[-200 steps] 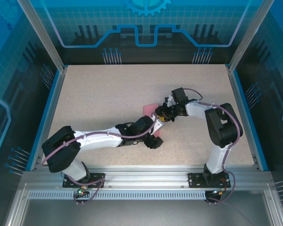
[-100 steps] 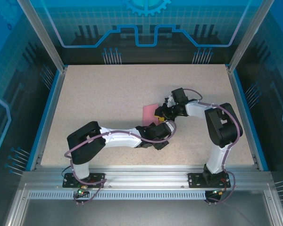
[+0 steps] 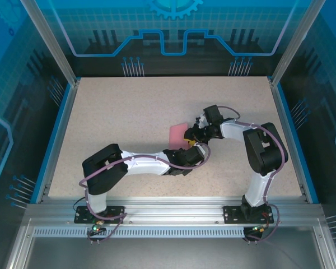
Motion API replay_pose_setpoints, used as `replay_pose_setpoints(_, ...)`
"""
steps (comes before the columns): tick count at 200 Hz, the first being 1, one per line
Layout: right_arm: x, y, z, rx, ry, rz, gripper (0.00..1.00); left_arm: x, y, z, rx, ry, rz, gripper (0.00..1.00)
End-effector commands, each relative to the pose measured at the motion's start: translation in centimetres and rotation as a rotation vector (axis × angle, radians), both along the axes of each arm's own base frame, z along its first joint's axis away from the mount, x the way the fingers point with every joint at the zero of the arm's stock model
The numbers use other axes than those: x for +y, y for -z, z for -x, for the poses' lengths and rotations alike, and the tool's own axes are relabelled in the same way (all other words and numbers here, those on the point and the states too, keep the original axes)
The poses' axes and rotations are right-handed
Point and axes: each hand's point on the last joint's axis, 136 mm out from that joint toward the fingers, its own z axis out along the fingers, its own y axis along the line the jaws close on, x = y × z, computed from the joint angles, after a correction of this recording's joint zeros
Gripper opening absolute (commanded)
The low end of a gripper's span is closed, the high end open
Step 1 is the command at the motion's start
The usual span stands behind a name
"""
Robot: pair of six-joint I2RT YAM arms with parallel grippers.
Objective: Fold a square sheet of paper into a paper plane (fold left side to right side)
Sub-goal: Fold the triangle a second time at the center of the table.
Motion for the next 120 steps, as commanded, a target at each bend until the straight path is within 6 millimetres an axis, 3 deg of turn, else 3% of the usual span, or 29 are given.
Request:
replay_pose_setpoints(1,-0.2,-0.1,-0.4,0.004,-0.01,0.013,0.3,0.1,-1.5,-0.4,-0.008,-0.015,0.033,0.2)
replay_pose_setpoints(36,-0.3,-0.2,-0.5,0.0,-0.014,0.022,0.3,0.4,-1.6,-0.4,0.031,-0.032,0.083,0.04)
replay_pose_setpoints(80,-0.4,-0.8,-1.0,-0.033,-0.018,0.028,0.31,0.2,-2.2,0.2,0.141,-0.025,0.21,0.0)
replay_pose_setpoints(120,-0.9,-3.1,-2.6,-0.142,0.001,0.023,0.35,-0.1,-2.6,0.8,0.289,-0.016,0.363,0.0)
